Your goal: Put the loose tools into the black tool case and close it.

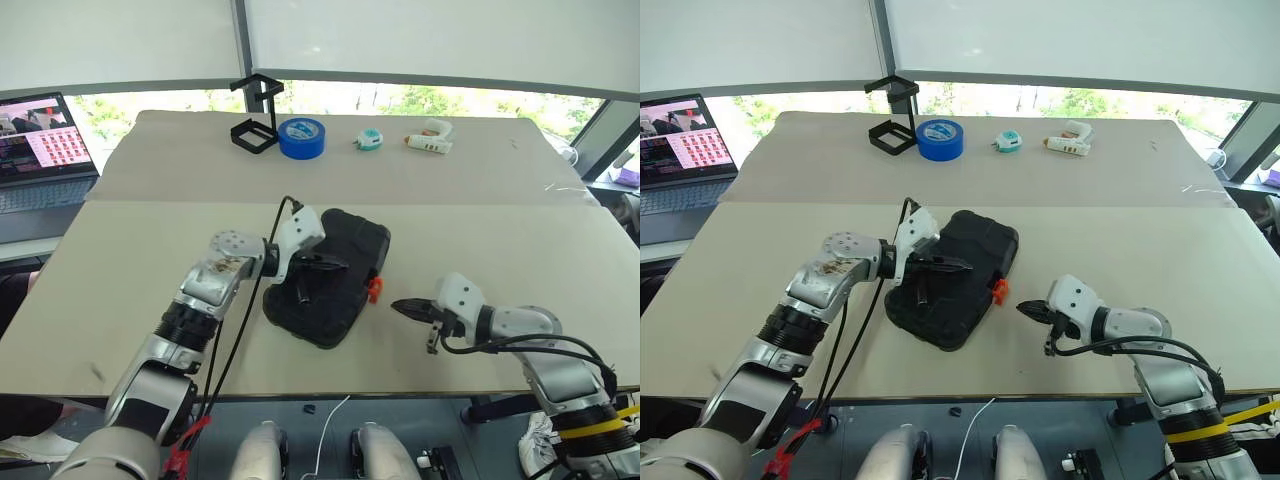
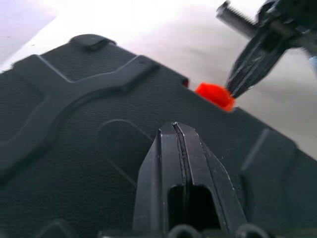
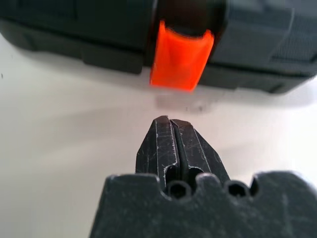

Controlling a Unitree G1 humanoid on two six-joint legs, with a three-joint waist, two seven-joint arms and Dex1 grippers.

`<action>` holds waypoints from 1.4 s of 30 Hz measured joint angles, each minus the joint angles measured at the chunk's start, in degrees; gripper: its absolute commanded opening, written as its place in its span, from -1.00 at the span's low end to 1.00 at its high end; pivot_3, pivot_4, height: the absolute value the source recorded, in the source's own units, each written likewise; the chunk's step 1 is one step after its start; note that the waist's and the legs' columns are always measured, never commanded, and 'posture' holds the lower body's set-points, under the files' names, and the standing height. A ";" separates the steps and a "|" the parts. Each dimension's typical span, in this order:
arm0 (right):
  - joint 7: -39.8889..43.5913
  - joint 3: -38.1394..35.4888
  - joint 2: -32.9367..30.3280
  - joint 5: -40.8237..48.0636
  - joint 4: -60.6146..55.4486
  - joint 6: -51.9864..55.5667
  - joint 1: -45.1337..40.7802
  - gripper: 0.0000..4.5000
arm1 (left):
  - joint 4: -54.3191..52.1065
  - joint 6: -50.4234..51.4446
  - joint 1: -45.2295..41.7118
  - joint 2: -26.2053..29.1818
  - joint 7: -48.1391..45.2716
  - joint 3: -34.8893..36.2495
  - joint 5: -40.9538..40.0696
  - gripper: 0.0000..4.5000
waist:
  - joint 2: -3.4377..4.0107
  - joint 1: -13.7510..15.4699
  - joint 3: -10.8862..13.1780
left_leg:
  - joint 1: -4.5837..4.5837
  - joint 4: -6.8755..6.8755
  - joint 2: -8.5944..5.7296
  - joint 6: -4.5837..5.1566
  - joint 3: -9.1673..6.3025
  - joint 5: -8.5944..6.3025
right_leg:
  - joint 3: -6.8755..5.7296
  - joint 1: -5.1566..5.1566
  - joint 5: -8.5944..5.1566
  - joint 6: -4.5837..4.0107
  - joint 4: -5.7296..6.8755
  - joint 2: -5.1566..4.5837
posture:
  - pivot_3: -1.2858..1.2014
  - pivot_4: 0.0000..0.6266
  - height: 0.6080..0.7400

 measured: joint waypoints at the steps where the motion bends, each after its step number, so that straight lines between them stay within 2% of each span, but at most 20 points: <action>1: -0.13 0.00 0.39 0.12 -0.18 0.13 -0.23 -1.00 | -0.51 0.33 0.24 0.00 0.61 -0.02 0.18 -0.99 | 0.00 0.01 -0.01 | 0.02 0.00 0.00 0.00 -0.03 0.00 | 0.00 0.01 0.00 0.00 0.01 0.00 | 0.03 -0.52 1.00; 11: -1.10 1.19 2.81 -0.32 -0.36 0.37 -2.95 -1.00 | -3.27 2.51 2.21 0.25 2.34 0.16 0.36 -0.99 | 0.07 -0.12 -0.09 | 0.11 0.00 0.02 0.00 -0.10 0.00 | 0.05 0.05 0.00 0.00 0.07 0.02 | 0.03 -0.52 1.00; 28: -0.78 3.49 6.31 -2.77 5.63 0.34 -6.58 -1.00 | -3.97 4.44 2.68 0.44 2.88 1.52 0.36 -0.99 | 0.07 -0.88 -0.11 | 0.36 -0.01 0.06 -0.01 -0.08 0.00 | 0.16 0.15 0.00 -0.03 0.21 0.08 | 0.03 -0.52 1.00; 36: -0.78 0.46 9.97 3.18 3.42 4.85 -6.57 -1.00 | -3.96 5.30 2.68 0.62 3.19 1.53 0.38 -0.99 | 0.09 -1.28 -0.12 | 0.43 -0.08 0.20 -0.01 -0.05 0.01 | 0.38 0.06 0.03 -0.10 0.27 0.32 | 0.03 -0.52 1.00; 42: -1.62 0.09 10.16 3.27 2.40 4.86 -6.69 -1.00 | -3.69 5.37 2.68 0.64 3.03 1.26 0.40 -0.99 | 0.10 -1.26 -0.15 | 0.67 -0.12 0.21 -0.02 0.03 0.00 | 0.45 0.22 0.02 -0.11 0.27 0.33 | 0.03 -0.52 1.00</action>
